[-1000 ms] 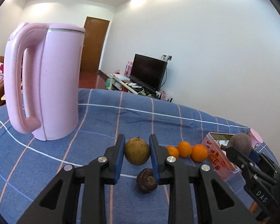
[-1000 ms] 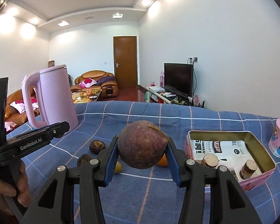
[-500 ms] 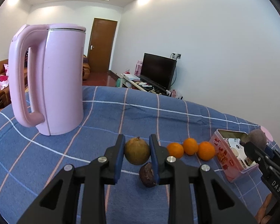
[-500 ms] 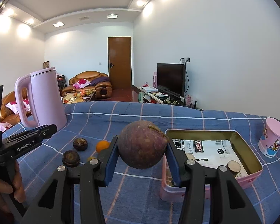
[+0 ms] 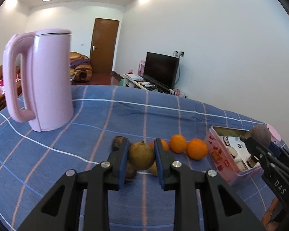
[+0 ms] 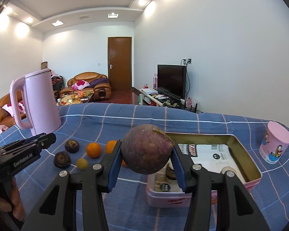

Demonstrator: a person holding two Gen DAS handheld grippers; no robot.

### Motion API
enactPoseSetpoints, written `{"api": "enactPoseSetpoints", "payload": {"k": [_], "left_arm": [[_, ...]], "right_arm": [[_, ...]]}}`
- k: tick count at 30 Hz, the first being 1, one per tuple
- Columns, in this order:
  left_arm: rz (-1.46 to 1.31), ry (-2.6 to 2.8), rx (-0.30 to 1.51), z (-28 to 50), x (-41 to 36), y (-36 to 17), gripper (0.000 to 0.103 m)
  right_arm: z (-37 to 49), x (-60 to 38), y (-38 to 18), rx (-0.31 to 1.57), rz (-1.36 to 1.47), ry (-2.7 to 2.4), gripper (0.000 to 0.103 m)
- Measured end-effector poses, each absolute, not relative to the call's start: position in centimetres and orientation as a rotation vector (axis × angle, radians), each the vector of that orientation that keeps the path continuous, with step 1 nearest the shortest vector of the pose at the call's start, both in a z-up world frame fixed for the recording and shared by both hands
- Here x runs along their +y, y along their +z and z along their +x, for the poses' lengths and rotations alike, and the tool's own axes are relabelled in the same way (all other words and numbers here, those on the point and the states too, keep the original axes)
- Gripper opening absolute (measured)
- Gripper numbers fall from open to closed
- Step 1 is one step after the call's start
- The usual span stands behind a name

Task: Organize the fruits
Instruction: 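Carry the purple fruit and yellow citrus over the tin box with both grippers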

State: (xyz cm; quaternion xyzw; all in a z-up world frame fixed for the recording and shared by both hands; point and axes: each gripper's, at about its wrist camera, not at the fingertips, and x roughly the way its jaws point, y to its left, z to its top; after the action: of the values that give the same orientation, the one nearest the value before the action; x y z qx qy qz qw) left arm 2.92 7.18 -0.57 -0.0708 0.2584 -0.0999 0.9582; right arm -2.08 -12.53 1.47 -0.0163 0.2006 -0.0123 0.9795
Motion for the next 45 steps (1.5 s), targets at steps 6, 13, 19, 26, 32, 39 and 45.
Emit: {"api": "enactPoseSetpoints", "payload": {"k": [6,13,19,26,32,39,45], "left_arm": [[-0.124,-0.224,0.525,2.4,4.1,-0.4,0.028],[-0.110,-0.246,0.531,2.0,1.2,-0.3,0.028],[-0.094,-0.271,0.533,1.9,-1.0,-0.2,0.028],[-0.072,-0.314,0.533,1.8,-4.2,0.0,0.028],[-0.042,-0.344,0.527,1.7,-7.2,0.3,0.028],[-0.014,-0.368,0.528,1.9,-10.4,0.3,0.028],[-0.010,-0.376,0.556,3.0,-12.8,0.3,0.028]], "right_arm": [[-2.2,-14.4,1.5,0.404,-0.030,-0.045,0.051],[-2.2,-16.4,1.8,0.400,-0.028,-0.069,0.051],[-2.0,-17.9,1.8,0.400,-0.025,-0.092,0.051],[-2.0,-20.1,2.0,0.399,-0.017,-0.128,0.051],[-1.9,-22.3,2.2,0.400,-0.007,-0.163,0.051],[-1.6,-25.0,2.1,0.413,0.005,-0.207,0.051],[-1.0,-26.4,1.9,0.432,-0.006,-0.242,0.051]]}}
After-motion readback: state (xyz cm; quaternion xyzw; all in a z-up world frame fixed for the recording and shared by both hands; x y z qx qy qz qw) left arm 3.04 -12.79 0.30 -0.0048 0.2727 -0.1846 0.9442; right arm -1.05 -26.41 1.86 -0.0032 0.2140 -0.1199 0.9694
